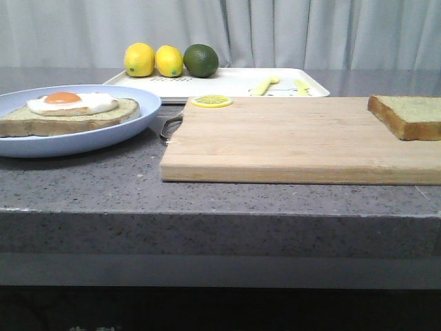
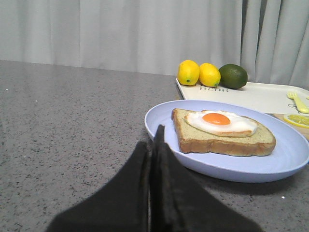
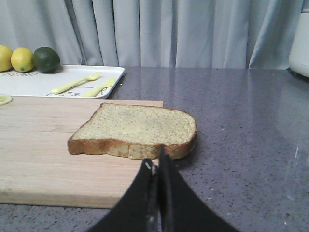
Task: Place bread and move sandwich to tray
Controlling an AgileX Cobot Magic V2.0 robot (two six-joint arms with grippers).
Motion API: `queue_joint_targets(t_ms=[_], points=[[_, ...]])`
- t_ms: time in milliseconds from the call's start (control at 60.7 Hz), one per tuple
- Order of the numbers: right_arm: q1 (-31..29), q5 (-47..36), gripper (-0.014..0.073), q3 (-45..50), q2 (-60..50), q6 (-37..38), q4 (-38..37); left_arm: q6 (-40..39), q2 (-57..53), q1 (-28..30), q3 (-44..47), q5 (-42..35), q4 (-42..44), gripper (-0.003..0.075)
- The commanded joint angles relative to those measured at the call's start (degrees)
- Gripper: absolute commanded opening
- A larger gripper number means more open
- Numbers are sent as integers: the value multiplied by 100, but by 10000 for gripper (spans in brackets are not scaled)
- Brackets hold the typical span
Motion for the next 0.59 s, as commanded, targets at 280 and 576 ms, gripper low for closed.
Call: queue_joint_targets(t_ms=[280,576], points=[[-50,-496,-67,-20,-140,0,-56,-46,-123,-2,28,-479,0,-18],[-49,-534,-67,-20,-140,0,-56,-46,-123,-2,28,-479,0,-18]])
